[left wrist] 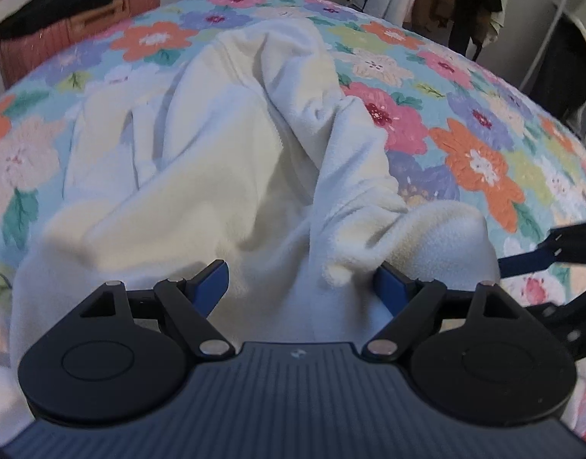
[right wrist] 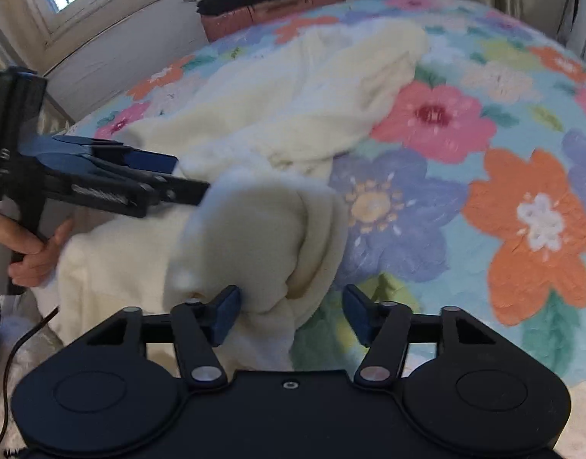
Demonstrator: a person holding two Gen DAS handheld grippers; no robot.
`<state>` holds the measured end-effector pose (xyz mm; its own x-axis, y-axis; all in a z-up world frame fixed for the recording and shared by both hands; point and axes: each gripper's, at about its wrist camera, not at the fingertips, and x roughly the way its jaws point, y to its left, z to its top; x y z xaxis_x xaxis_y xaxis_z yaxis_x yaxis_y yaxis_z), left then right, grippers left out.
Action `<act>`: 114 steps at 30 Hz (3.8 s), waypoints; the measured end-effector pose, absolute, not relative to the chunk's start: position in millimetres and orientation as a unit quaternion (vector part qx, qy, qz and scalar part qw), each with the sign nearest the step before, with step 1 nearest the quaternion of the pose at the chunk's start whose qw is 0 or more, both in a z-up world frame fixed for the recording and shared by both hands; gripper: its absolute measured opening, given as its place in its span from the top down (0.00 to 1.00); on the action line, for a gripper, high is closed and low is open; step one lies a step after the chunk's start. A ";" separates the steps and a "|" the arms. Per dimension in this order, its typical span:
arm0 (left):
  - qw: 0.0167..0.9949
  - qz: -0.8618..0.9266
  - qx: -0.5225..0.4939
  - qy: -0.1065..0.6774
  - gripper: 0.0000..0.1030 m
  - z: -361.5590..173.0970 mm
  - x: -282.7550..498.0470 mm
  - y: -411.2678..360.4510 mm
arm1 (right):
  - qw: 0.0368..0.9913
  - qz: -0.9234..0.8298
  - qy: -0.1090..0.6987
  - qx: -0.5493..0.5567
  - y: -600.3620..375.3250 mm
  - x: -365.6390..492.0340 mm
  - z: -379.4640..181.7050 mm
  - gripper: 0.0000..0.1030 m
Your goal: Fold clothes
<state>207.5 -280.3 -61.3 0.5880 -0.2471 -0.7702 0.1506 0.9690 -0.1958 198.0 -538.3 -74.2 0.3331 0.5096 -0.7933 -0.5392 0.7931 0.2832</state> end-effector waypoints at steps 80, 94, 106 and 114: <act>0.842 -0.189 -0.077 0.500 0.08 -71.8 169.8 -365.9 | 0.937 0.063 0.285 0.193 -636.7 64.1 -125.8 0.21; 0.863 -0.285 -0.083 0.409 0.05 -21.0 103.9 -357.5 | 0.940 0.091 0.223 0.240 -634.3 14.5 -54.3 0.82; 0.821 -0.238 -0.128 0.503 0.05 -73.7 57.0 -391.2 | 0.949 0.097 0.186 0.235 -621.6 -22.4 -39.0 0.83; 0.836 -0.228 -0.061 0.496 0.03 -80.8 59.0 -415.4 | 0.964 0.102 0.170 0.179 -614.3 3.6 -2.7 0.83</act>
<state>59.0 -415.4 -80.8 0.4039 -0.4421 -0.8009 0.3213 0.8883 -0.3282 3.6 -614.3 -2.7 0.9210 0.2582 -0.2916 -0.1360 0.9148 0.3803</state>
